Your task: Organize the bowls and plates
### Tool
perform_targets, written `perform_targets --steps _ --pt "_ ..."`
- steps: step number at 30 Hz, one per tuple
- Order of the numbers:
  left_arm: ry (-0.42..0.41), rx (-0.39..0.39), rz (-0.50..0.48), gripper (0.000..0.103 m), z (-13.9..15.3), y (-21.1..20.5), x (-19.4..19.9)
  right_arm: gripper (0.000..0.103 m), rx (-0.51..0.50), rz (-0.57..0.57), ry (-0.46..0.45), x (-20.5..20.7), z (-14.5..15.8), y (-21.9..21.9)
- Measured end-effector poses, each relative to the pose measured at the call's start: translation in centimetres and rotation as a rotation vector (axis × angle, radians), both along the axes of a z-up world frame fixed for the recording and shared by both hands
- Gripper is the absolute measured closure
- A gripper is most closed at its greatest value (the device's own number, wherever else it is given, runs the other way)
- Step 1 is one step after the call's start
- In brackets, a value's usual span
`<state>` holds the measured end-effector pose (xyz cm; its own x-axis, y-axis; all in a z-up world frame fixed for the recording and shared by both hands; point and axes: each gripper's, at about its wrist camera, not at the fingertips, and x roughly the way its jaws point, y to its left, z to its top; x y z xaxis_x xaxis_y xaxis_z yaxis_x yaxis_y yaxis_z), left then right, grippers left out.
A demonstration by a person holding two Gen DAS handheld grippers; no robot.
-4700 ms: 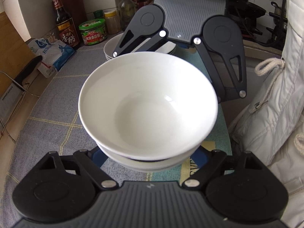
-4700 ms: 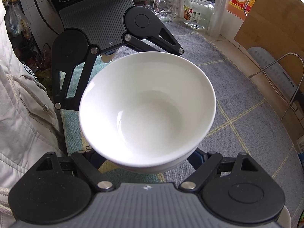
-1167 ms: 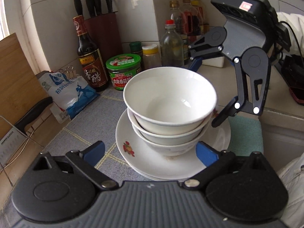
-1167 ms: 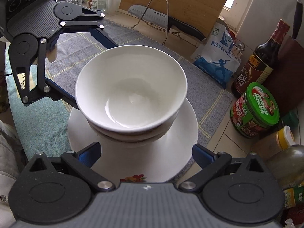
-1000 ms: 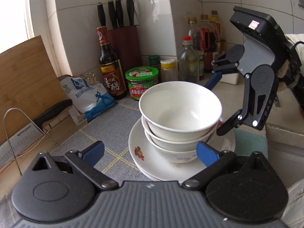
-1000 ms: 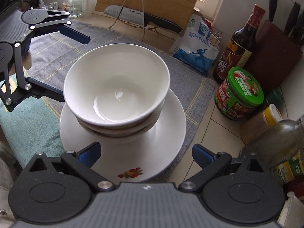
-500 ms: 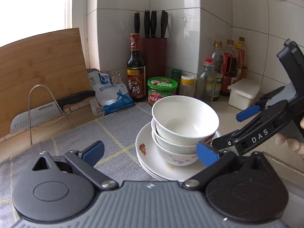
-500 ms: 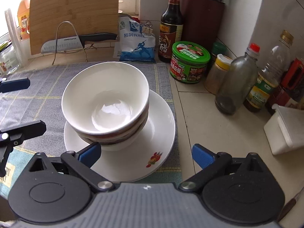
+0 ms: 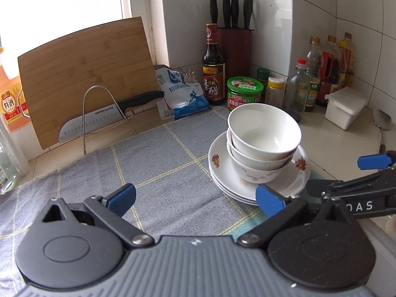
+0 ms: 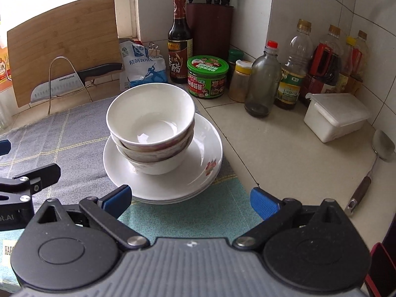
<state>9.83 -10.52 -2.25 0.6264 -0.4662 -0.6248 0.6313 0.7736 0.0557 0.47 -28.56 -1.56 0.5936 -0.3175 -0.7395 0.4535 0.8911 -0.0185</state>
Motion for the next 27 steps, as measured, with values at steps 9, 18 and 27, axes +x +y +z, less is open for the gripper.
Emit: perform_targets --steps 9,18,27 --pt "-0.017 -0.025 0.025 0.001 2.3 1.7 -1.8 0.000 -0.069 -0.038 -0.057 -2.0 3.4 2.4" --pt "-0.042 -0.030 0.037 0.001 3.5 2.4 -2.3 0.000 -0.105 -0.061 -0.095 -3.1 4.9 3.6" --pt "-0.052 -0.025 0.042 0.001 3.6 2.3 -2.3 0.000 -0.119 -0.068 -0.101 -3.0 5.1 3.9"
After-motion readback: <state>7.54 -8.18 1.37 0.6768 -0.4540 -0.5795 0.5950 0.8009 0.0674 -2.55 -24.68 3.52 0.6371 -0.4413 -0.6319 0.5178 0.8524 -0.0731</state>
